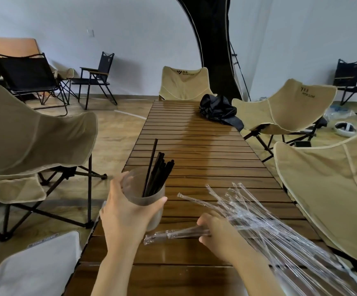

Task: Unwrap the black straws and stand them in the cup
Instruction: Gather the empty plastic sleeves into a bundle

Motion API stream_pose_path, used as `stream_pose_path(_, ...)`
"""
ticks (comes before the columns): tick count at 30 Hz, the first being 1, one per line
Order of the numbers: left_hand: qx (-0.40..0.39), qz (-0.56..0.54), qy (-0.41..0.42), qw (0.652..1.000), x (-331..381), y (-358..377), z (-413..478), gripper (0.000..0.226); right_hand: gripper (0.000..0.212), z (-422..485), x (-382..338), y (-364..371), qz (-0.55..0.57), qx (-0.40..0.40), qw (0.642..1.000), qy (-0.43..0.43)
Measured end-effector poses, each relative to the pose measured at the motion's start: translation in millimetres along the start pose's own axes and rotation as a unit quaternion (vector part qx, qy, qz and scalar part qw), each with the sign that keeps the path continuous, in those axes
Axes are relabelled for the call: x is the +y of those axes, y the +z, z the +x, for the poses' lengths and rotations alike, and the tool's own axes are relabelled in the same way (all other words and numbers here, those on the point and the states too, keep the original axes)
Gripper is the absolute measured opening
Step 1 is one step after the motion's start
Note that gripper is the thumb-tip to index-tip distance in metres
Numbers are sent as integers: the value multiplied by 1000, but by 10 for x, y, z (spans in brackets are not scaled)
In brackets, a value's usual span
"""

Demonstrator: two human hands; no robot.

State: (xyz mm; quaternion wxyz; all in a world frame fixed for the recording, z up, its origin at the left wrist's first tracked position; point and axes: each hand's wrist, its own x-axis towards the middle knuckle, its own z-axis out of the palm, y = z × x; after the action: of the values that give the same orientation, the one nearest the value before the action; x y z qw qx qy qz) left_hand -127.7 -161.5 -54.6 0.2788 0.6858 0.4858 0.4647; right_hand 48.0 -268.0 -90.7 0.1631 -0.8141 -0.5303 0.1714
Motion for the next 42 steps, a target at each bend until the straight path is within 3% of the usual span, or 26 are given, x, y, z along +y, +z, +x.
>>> stream_pose_path(10, -51, 1, -33, 998, -37, 108, -28, 104, 39, 17, -143, 109, 9, -32, 999, -21)
stream_pose_path(14, -67, 107, -65, 990, 145, -7, -27, 121, 46, 9, -140, 63, 11, -61, 998, -31)
stream_pose_path(16, -11, 138, -24, 990, 263, -101, -74, 108, 48, 6, -125, 23, 18, -80, 996, -36)
stream_pose_path(19, 46, 147, 69, 986, 371, -155, -249, 66, 45, 4, -74, -21, 38, -82, 995, -46)
stream_pose_path(22, -122, 172, 106, 972, 400, -27, -438, 42, 44, 26, -85, -58, 49, -75, 995, -44)
stream_pose_path(25, -277, 190, 89, 938, 306, 196, -551, 30, 41, 42, -82, -111, 45, -57, 997, -36)
stream_pose_path(29, -365, 237, 41, 899, 151, 392, -584, 51, 35, -5, 48, -180, 61, -27, 997, -40)
stream_pose_path(33, -367, 296, 52, 881, 103, 516, -594, 56, 28, -34, 173, -223, 52, 14, 998, 26)
stream_pose_path(36, -363, 285, 14, 887, 87, 578, -604, 38, 27, -43, 263, -258, 28, 38, 990, 130)
stream_pose_path(39, -356, 289, -22, 888, 89, 591, -603, 19, 41, -81, 320, -311, 46, 61, 969, 233)
stream_pose_path(42, -337, 279, -34, 899, 36, 584, -584, 14, 46, -126, 370, -323, 52, 95, 948, 301)
